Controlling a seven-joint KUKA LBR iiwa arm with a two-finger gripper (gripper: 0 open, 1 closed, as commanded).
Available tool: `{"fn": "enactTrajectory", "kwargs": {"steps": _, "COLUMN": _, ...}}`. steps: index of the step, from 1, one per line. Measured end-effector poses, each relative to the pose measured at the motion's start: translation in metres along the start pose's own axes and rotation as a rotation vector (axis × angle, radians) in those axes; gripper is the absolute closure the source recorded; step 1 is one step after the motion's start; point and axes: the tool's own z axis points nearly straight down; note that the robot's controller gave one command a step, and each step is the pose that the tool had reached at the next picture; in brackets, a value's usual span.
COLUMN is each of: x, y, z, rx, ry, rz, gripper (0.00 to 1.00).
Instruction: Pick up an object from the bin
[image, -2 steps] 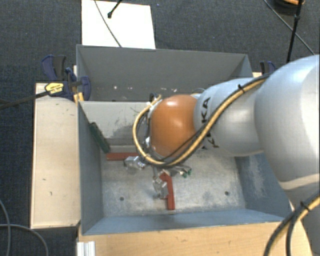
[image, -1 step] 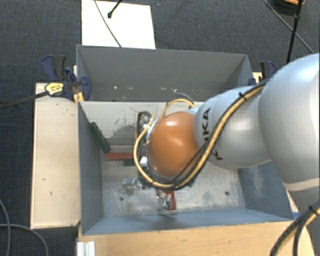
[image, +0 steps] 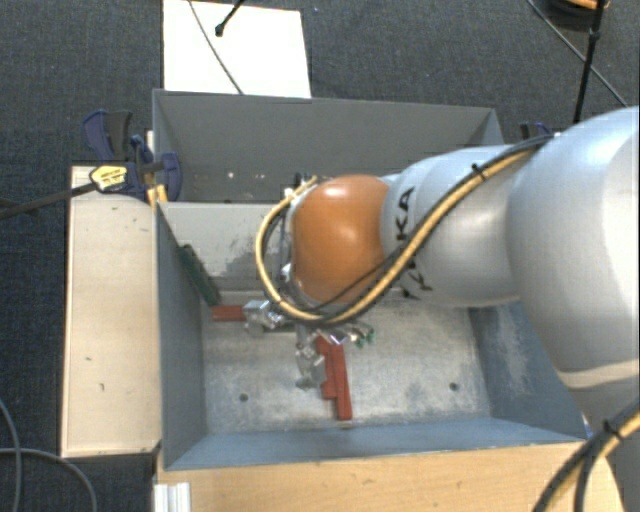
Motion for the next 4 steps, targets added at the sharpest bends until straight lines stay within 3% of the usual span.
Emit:
{"fn": "enactTrajectory", "kwargs": {"steps": 1, "x": 0.045, "y": 0.015, "z": 0.021, "rx": -0.003, "ry": 0.007, "rz": -0.320, "gripper": 0.00}}
{"fn": "enactTrajectory", "kwargs": {"steps": 2, "x": 0.044, "y": 0.015, "z": 0.020, "rx": -0.003, "ry": 0.005, "rz": -0.316, "gripper": 1.00}}
{"fn": "enactTrajectory", "kwargs": {"steps": 3, "x": 0.034, "y": 0.014, "z": 0.020, "rx": -0.001, "ry": 0.001, "rz": -0.516, "gripper": 1.00}}
{"fn": "enactTrajectory", "kwargs": {"steps": 4, "x": 0.034, "y": 0.014, "z": 0.020, "rx": -0.003, "ry": 0.002, "rz": -0.512, "gripper": 0.00}}
